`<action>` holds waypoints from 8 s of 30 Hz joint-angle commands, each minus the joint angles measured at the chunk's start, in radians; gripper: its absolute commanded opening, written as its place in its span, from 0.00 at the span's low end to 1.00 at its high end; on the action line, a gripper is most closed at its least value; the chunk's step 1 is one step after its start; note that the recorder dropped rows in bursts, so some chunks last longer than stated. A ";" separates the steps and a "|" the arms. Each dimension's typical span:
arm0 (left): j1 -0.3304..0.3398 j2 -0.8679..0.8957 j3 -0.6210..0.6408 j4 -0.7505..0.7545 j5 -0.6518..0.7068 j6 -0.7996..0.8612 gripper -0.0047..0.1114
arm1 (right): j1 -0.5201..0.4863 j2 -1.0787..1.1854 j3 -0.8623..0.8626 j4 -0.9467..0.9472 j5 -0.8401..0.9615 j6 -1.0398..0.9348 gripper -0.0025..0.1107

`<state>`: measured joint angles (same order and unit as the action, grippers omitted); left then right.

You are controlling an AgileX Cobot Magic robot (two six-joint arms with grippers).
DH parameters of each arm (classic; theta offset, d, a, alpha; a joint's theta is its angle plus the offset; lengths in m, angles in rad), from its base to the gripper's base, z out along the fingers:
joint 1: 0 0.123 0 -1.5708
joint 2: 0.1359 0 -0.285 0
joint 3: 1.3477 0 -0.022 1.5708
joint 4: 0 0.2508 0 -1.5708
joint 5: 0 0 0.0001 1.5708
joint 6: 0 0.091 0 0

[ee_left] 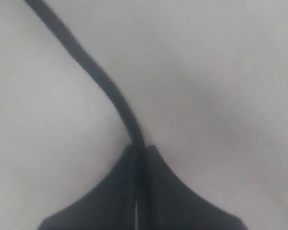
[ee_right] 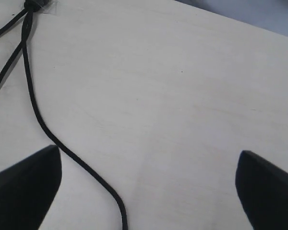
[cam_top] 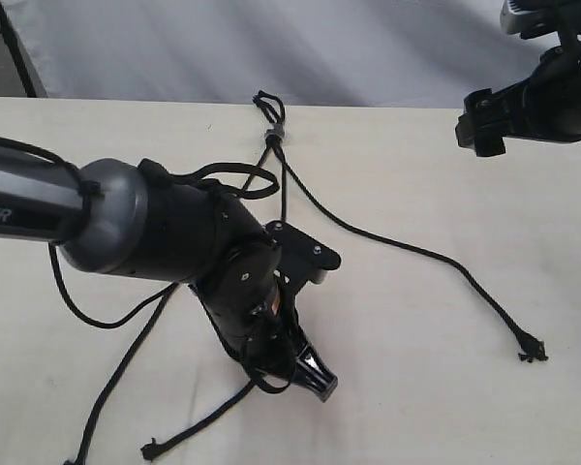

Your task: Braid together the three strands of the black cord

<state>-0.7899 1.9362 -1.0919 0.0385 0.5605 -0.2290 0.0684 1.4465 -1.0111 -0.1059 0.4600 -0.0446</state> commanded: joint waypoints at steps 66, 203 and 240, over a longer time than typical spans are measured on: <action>0.339 -0.332 0.114 0.509 0.146 -0.276 0.04 | -0.007 0.060 0.002 -0.009 -0.061 -0.034 0.83; 0.548 -0.684 0.282 0.512 -0.159 -0.266 0.04 | 0.258 0.314 -0.198 -0.149 0.156 -0.299 0.02; 0.509 -0.653 0.282 0.371 -0.266 -0.233 0.04 | 0.222 0.484 -0.198 -0.175 0.239 -0.106 0.81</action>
<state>-0.2516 1.2644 -0.8086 0.4629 0.3328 -0.4887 0.2918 1.9979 -1.2086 -0.2759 0.7260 -0.1570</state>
